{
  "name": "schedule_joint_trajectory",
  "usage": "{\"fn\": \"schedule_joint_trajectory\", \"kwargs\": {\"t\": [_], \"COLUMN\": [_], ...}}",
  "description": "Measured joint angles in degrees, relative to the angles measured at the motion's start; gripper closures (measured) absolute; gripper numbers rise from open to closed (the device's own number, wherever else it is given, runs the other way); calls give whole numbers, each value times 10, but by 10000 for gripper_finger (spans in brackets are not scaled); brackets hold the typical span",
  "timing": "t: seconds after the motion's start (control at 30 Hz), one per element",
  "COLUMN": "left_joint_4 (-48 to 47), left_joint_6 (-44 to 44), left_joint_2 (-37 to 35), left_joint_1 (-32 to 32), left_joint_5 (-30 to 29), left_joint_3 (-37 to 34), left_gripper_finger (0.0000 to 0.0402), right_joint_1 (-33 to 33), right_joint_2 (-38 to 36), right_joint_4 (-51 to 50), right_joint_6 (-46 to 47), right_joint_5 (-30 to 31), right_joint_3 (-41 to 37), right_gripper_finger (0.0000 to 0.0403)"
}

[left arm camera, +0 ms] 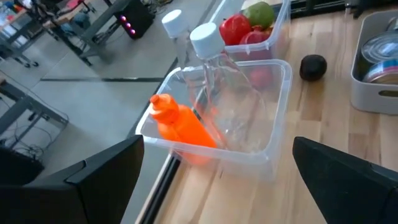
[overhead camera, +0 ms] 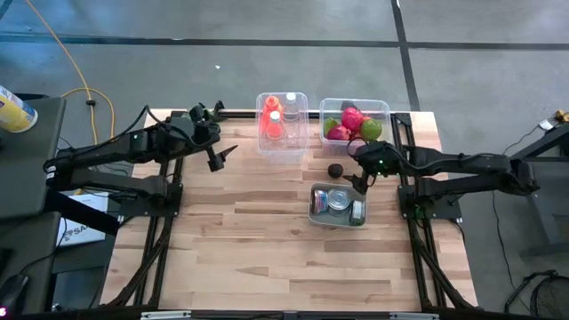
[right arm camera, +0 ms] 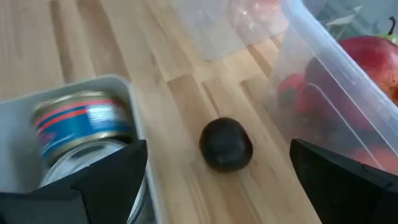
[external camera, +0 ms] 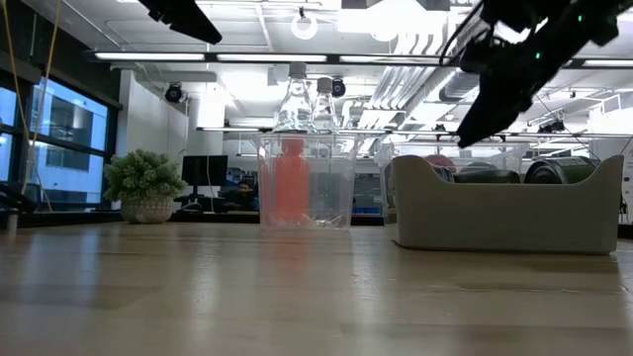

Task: Pick & Place Food Item
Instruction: Put the plum into the right transparent bin

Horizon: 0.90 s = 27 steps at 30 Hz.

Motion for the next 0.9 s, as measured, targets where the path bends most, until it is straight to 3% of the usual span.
{"fn": "schedule_joint_trajectory", "kwargs": {"t": [0.4, 0.67, 0.9], "left_joint_4": [-5, -13, -22], "left_joint_6": [-26, -54, -56], "left_joint_2": [0, 0, 0], "left_joint_1": [0, 0, 0], "left_joint_5": [70, 79, 121], "left_joint_3": [0, 0, 0], "left_gripper_finger": [2, 2, 2], "right_joint_1": [-31, -31, -31], "right_joint_2": [0, 33, 119], "right_joint_4": [152, 292, 392], "right_joint_6": [101, 49, 44], "right_joint_5": [-1, 44, 48], "right_joint_3": [-127, -198, -201], "right_gripper_finger": [21, 21, 21]}}
